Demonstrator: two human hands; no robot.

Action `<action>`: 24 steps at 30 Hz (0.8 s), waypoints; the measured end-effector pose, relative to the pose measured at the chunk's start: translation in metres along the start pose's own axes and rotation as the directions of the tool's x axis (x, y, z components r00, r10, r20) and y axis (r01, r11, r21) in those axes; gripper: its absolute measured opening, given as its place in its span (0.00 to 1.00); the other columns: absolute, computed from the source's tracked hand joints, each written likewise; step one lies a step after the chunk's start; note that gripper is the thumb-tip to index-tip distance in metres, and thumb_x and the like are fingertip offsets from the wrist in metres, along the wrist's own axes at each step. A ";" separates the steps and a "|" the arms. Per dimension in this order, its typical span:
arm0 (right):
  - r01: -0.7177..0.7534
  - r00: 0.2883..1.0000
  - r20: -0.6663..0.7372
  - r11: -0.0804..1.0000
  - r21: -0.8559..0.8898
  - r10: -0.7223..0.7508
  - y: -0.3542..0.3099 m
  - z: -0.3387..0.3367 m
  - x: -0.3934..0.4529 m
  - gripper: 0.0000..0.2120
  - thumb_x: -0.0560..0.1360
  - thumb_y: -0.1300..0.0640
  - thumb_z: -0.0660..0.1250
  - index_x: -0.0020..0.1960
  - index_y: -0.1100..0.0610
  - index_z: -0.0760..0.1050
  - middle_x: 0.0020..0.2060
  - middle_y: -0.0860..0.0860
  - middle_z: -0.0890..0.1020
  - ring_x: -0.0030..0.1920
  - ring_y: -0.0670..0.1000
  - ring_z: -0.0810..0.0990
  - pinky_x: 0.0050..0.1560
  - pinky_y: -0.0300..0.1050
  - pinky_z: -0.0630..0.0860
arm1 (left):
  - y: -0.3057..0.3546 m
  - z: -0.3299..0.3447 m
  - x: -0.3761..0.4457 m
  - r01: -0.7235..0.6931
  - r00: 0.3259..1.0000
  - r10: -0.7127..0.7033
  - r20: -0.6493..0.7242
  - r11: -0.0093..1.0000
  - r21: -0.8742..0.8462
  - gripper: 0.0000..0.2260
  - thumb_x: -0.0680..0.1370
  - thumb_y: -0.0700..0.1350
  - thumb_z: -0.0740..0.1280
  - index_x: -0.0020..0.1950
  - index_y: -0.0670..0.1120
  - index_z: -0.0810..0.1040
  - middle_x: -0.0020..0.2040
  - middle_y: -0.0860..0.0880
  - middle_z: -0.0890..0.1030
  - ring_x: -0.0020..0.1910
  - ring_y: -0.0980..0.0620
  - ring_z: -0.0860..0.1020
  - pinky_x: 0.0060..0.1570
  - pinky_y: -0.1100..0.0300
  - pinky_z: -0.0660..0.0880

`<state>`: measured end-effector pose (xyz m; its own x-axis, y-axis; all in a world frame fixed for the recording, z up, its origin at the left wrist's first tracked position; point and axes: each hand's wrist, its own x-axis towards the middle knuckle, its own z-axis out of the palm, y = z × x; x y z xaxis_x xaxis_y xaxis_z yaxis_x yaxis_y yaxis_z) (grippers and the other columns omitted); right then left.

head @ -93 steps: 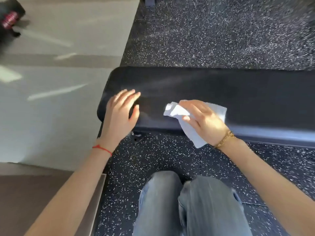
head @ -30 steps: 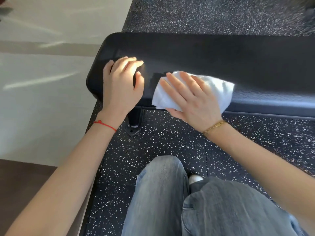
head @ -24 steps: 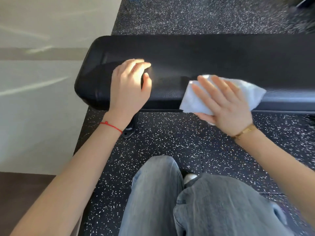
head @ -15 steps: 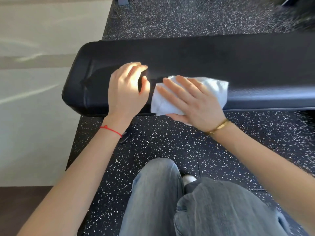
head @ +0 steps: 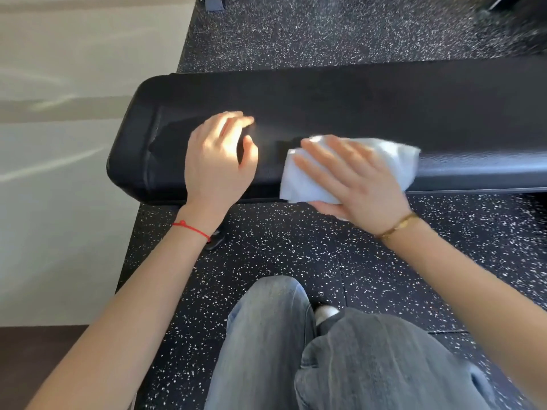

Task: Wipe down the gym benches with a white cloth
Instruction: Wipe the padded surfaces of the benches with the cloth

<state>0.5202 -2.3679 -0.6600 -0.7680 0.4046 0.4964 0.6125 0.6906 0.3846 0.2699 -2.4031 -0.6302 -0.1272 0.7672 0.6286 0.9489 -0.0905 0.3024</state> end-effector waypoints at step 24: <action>-0.040 0.999 -0.018 0.999 0.015 0.040 -0.018 0.001 0.022 0.32 0.79 0.36 0.57 0.77 0.52 0.63 0.74 0.51 0.69 0.71 0.58 0.72 0.67 0.55 0.70 | -0.001 0.002 0.000 -0.030 1.000 0.029 0.010 0.999 0.045 0.14 0.78 0.43 0.59 0.59 0.45 0.80 0.60 0.49 0.81 0.62 0.50 0.77 0.64 0.55 0.71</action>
<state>0.4919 -2.3704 -0.6565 -0.7395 0.4208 0.5254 0.6395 0.6830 0.3530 0.2697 -2.4021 -0.6319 -0.0965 0.7707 0.6298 0.9643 -0.0843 0.2509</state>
